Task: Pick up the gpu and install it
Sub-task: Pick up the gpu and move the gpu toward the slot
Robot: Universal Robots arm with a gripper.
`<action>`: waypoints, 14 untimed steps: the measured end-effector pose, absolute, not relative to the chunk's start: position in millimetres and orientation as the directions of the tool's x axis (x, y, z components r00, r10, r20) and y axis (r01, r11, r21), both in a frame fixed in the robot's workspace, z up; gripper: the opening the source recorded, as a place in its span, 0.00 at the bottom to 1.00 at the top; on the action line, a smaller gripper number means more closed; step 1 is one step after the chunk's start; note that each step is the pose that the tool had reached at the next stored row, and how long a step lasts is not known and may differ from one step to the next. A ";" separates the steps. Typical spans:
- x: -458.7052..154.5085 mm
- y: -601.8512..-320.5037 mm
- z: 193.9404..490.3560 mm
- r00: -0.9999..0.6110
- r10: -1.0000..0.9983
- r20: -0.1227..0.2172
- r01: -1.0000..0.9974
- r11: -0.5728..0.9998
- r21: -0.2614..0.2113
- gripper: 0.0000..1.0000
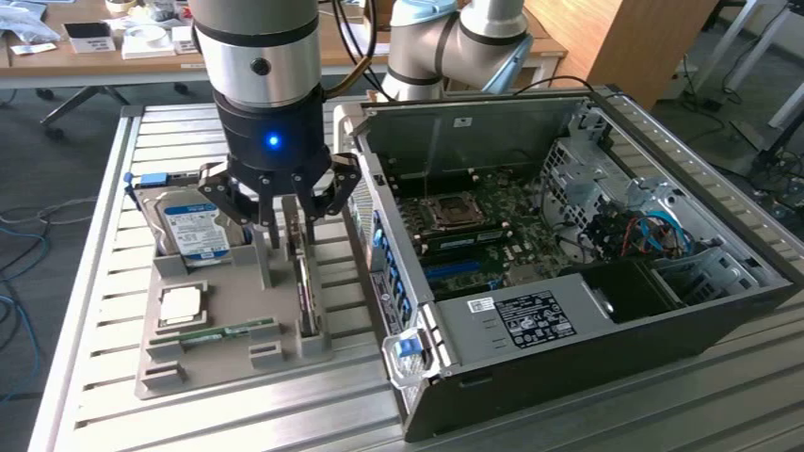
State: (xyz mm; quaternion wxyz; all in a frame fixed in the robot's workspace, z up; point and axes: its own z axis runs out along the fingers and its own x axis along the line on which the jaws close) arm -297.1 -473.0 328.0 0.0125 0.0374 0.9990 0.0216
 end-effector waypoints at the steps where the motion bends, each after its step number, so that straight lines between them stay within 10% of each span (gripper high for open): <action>1: -297.1 -473.0 327.7 -0.997 0.075 -0.023 0.074 0.996 0.044 0.42; 14: -297.1 -473.0 317.8 -0.997 0.075 -0.023 0.074 0.996 0.044 0.42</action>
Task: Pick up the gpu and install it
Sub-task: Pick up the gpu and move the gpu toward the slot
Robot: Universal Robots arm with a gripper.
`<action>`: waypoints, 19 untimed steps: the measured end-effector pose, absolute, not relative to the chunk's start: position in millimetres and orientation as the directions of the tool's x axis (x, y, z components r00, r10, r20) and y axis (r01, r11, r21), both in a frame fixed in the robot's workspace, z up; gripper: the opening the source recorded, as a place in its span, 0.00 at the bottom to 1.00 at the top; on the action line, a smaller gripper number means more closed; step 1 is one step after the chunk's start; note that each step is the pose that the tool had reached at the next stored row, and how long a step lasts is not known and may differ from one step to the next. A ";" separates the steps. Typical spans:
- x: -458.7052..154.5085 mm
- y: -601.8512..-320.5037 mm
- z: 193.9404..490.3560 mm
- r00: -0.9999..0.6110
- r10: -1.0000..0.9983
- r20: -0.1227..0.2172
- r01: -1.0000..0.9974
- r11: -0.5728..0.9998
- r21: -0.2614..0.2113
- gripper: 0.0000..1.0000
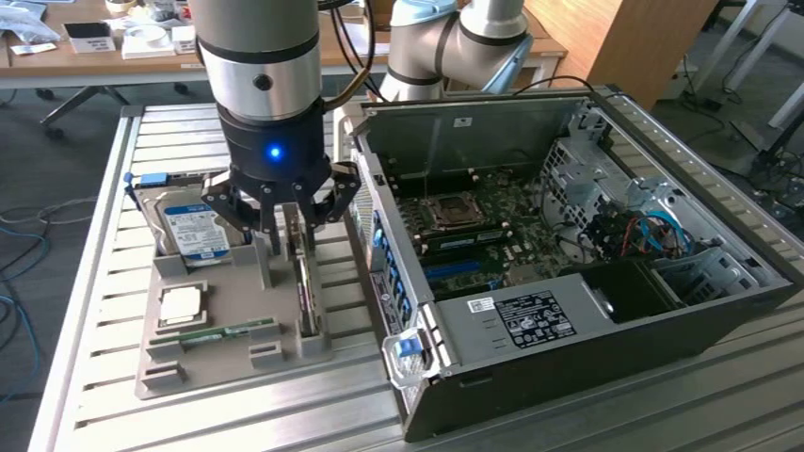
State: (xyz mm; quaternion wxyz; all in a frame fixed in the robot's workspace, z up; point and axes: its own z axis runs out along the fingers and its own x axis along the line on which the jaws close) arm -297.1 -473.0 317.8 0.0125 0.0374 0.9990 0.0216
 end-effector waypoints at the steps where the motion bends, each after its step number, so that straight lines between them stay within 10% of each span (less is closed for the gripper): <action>1: -297.1 -473.0 317.8 -0.997 0.075 -0.023 0.074 0.996 0.044 0.42; 19: -297.1 -473.0 306.9 -0.997 0.075 -0.023 0.074 0.996 0.043 0.42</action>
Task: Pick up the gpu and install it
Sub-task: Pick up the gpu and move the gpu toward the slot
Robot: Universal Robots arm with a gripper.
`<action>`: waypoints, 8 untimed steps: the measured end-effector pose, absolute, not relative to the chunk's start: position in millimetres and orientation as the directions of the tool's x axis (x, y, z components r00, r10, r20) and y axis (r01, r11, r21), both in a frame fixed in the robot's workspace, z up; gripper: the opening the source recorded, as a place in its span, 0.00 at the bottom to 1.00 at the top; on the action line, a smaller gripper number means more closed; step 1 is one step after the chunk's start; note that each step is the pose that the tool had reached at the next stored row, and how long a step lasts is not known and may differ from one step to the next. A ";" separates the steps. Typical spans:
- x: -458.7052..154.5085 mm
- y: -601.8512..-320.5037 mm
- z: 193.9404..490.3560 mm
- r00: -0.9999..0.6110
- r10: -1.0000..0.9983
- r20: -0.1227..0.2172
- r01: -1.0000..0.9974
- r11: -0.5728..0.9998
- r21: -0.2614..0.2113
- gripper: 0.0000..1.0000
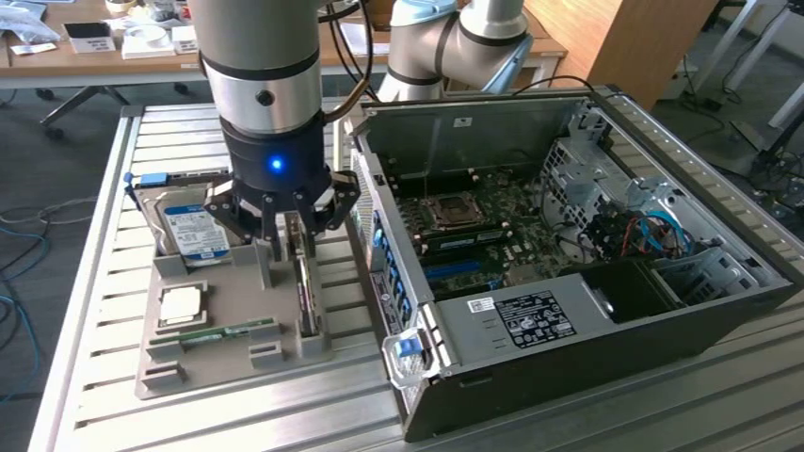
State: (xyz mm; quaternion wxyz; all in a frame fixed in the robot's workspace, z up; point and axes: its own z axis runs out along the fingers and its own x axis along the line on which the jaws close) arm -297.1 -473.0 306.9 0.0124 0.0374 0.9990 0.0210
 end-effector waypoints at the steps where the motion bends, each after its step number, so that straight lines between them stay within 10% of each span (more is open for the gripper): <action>1: -297.1 -473.0 306.9 -0.997 0.075 -0.023 0.074 0.996 0.043 0.42; 8: -297.0 -473.0 306.0 -0.997 0.075 -0.024 0.074 0.996 0.043 0.42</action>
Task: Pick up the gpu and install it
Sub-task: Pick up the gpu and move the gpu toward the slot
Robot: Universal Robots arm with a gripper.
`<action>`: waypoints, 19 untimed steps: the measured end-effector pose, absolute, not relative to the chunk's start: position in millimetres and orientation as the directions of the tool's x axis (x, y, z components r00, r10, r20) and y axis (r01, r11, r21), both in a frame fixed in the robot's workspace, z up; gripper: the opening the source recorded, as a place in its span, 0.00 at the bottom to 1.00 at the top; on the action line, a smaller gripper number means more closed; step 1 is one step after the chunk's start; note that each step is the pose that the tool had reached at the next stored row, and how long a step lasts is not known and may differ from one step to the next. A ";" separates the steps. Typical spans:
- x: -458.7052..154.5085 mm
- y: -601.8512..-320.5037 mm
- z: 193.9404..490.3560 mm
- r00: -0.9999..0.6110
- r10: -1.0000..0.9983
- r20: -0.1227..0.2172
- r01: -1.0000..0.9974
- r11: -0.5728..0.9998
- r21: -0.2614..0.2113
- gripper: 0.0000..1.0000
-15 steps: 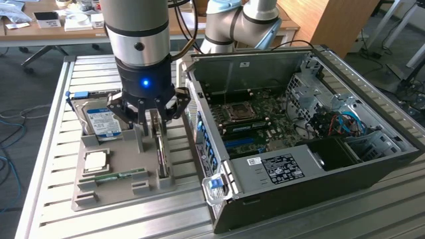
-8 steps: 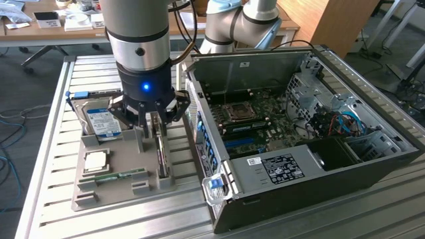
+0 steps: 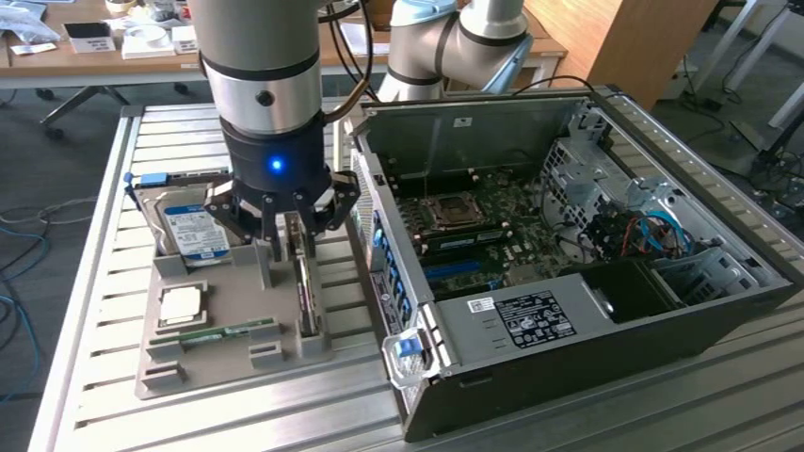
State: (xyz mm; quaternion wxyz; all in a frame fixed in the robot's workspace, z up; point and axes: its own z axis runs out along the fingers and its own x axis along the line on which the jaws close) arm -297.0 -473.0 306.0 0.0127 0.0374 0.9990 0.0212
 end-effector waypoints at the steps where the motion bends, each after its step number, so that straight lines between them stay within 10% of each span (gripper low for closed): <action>1: -297.1 -473.0 305.3 -0.997 0.075 -0.024 0.074 0.996 0.043 0.42; 19: -297.1 -473.0 296.3 -0.997 0.075 -0.023 0.074 0.996 0.043 0.42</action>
